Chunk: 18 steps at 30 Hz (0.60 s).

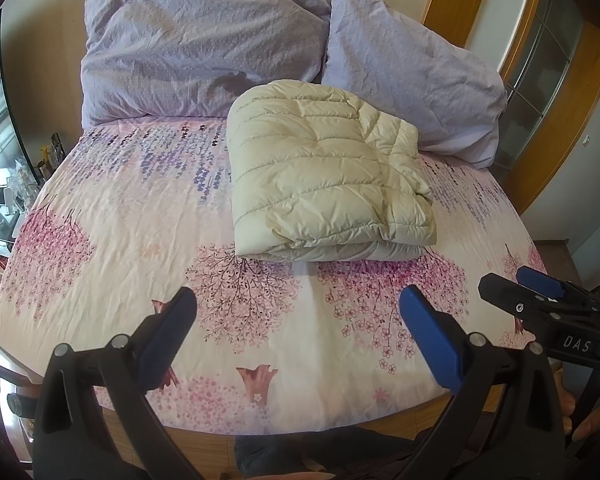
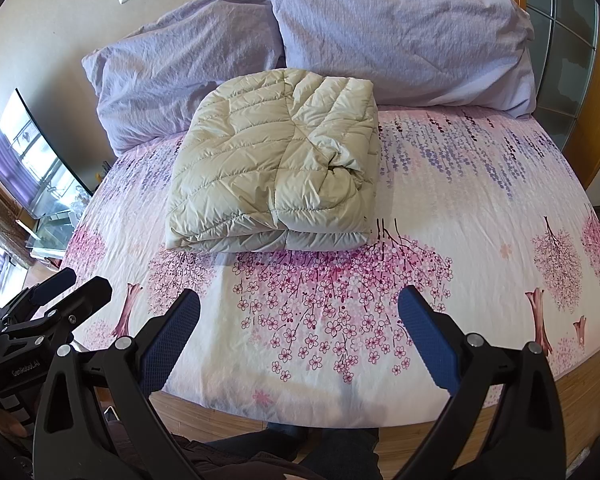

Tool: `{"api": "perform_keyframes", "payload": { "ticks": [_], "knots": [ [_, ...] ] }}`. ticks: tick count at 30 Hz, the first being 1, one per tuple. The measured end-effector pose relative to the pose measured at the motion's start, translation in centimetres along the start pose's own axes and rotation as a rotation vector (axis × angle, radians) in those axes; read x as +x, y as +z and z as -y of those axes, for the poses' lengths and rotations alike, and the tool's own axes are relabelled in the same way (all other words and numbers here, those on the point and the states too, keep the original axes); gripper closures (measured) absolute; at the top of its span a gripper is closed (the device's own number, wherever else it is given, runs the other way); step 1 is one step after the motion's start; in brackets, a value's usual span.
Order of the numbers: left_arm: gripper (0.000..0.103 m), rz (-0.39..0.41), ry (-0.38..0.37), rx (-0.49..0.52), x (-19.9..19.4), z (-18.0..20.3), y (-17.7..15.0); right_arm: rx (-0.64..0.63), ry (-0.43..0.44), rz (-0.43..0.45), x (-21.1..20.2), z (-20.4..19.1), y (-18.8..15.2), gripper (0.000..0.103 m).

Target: Fold large clothes

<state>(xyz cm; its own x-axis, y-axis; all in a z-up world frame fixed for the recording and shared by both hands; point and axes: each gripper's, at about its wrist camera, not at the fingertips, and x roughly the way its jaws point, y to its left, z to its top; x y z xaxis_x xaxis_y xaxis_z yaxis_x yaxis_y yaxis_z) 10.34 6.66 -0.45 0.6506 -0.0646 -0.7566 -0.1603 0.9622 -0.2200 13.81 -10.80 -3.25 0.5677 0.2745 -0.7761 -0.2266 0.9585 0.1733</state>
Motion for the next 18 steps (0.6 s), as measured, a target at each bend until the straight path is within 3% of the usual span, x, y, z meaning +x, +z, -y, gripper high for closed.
{"api": "perform_keyframes", "payload": {
  "ticks": [18],
  "knots": [
    [0.002,-0.004,-0.003,0.008,0.12,0.13,0.23,0.000,0.000,-0.001,0.02,0.01,0.07,0.002]
  ]
}}
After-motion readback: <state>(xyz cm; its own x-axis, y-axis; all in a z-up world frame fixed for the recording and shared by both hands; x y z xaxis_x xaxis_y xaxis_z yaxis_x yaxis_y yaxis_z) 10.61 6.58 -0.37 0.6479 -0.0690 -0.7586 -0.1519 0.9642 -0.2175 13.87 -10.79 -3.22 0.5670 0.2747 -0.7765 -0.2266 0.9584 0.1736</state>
